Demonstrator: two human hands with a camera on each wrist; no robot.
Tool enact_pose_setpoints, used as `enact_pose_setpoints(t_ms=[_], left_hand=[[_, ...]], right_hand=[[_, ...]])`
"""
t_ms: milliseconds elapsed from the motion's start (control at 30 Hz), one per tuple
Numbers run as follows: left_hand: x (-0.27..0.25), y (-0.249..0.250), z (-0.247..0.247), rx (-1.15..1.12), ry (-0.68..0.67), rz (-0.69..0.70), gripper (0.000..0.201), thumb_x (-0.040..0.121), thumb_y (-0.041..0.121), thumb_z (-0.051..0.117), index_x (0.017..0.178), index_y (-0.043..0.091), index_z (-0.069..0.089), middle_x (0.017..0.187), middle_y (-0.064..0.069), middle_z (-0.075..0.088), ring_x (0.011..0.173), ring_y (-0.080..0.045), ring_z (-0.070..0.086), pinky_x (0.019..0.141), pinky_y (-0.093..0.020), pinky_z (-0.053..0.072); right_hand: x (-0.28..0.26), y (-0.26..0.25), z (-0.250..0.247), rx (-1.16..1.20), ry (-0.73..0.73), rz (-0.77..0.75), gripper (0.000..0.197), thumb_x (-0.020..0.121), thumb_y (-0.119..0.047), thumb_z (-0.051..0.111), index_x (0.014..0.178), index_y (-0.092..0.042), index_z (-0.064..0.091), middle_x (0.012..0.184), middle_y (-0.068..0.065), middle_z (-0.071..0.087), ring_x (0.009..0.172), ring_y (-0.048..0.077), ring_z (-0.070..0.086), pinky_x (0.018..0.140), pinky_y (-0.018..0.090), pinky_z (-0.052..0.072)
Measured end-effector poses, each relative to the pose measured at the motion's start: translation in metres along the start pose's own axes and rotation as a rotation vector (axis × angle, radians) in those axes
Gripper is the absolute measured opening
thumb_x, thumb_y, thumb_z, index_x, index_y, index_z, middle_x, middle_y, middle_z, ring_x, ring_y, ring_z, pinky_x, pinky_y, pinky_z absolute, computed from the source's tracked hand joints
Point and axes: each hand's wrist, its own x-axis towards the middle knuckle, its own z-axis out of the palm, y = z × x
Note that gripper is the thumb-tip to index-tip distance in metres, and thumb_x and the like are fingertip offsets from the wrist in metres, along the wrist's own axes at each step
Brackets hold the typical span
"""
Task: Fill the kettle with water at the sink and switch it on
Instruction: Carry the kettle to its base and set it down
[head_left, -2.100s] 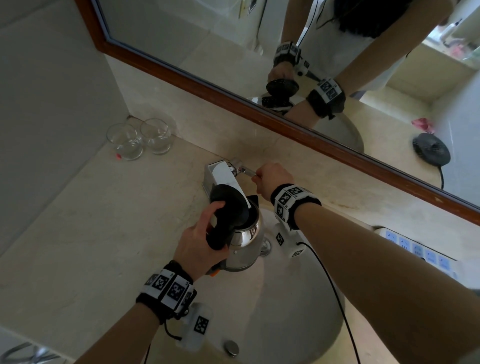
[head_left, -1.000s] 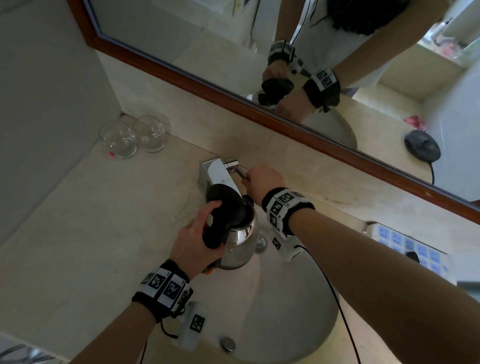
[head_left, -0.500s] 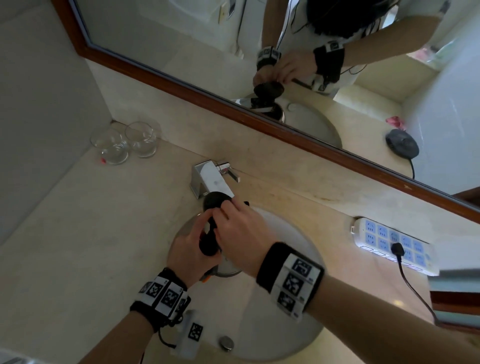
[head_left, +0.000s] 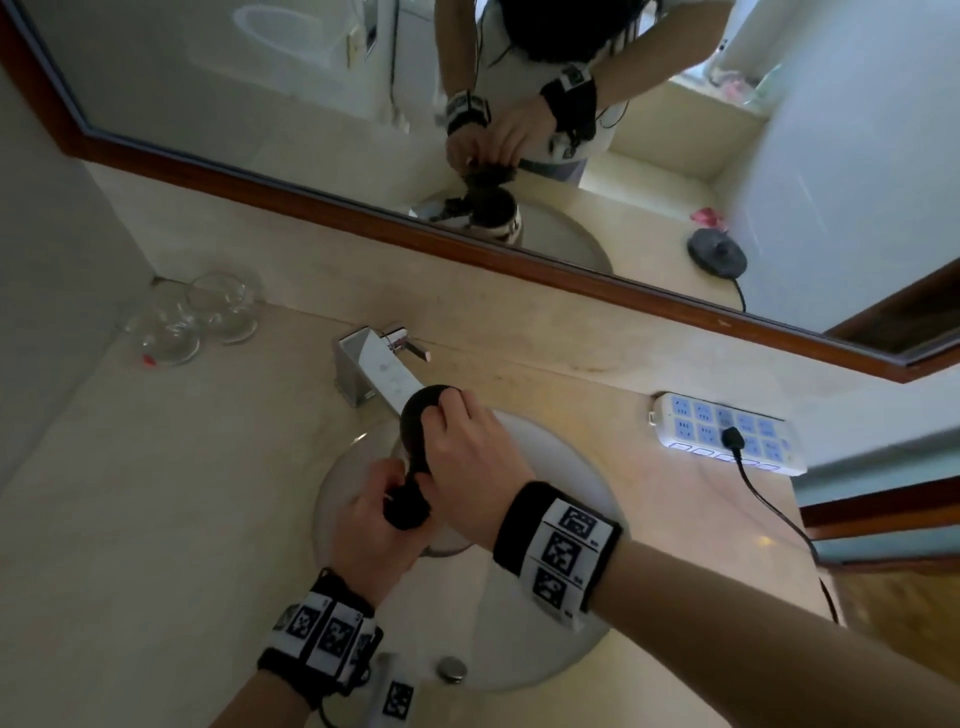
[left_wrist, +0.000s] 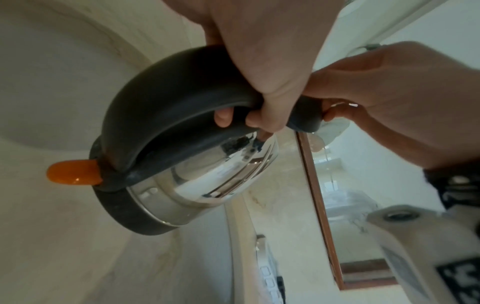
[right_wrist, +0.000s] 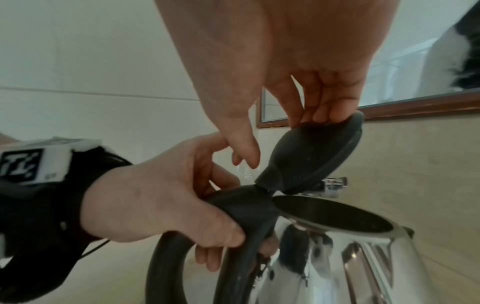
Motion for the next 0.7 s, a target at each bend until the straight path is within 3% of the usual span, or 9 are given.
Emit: enact_pose_setpoints(t_ms=[67,200,400,500,600,700], left_hand=[[-0.005,0.006,0.002,0.009,-0.034,0.038,0.040,0.068,0.028,0.080,0.076,0.037,0.042,0.051,0.001,0.056,0.043,-0.005,0.054,0.041,-0.021,0.043],[-0.009,0.023,0.009,0.004,-0.077,0.099,0.043,0.069,0.026,0.078,0.076,0.044,0.040,0.053,0.000,0.059,0.046,-0.017,0.059,0.041,-0.031,0.047],[-0.006,0.074,0.019,-0.054,-0.124,0.191,0.041,0.063,0.034,0.078,0.073,0.039,0.039,0.056,-0.001,0.061,0.047,-0.024,0.061,0.043,-0.042,0.052],[-0.004,0.108,0.020,-0.044,-0.105,0.293,0.045,0.060,0.034,0.080,0.071,0.036,0.037,0.056,0.007,0.056,0.049,-0.013,0.055,0.046,-0.026,0.047],[0.000,0.137,0.026,-0.086,-0.095,0.389,0.040,0.056,0.035,0.075,0.074,0.024,0.042,0.053,0.011,0.048,0.048,-0.008,0.047,0.045,-0.019,0.039],[0.004,0.160,0.035,-0.103,-0.109,0.487,0.040,0.056,0.025,0.079,0.073,0.015,0.044,0.054,0.014,0.041,0.053,0.001,0.047,0.046,-0.012,0.034]], right_hand=[[-0.005,0.010,-0.007,-0.004,-0.016,0.032,0.032,0.073,-0.028,0.070,0.093,-0.003,0.062,0.096,0.014,0.059,0.085,0.030,0.054,0.073,0.038,0.053],[-0.014,0.028,-0.019,-0.011,-0.044,0.078,0.038,0.085,-0.035,0.059,0.105,-0.003,0.058,0.106,0.015,0.057,0.096,0.031,0.052,0.084,0.039,0.048],[-0.026,0.057,-0.051,0.063,-0.004,0.210,0.035,0.092,-0.036,0.052,0.105,-0.004,0.056,0.108,0.015,0.059,0.099,0.030,0.053,0.086,0.037,0.045],[-0.035,0.072,-0.067,0.151,0.052,0.316,0.032,0.093,-0.034,0.052,0.104,-0.004,0.055,0.107,0.015,0.059,0.098,0.030,0.056,0.080,0.032,0.043],[-0.045,0.085,-0.084,0.170,0.155,0.387,0.031,0.093,-0.032,0.053,0.102,-0.002,0.056,0.105,0.016,0.059,0.096,0.031,0.056,0.080,0.033,0.043],[-0.057,0.096,-0.098,0.175,0.272,0.441,0.028,0.092,-0.029,0.053,0.098,-0.002,0.057,0.103,0.017,0.059,0.095,0.031,0.055,0.079,0.033,0.042]])
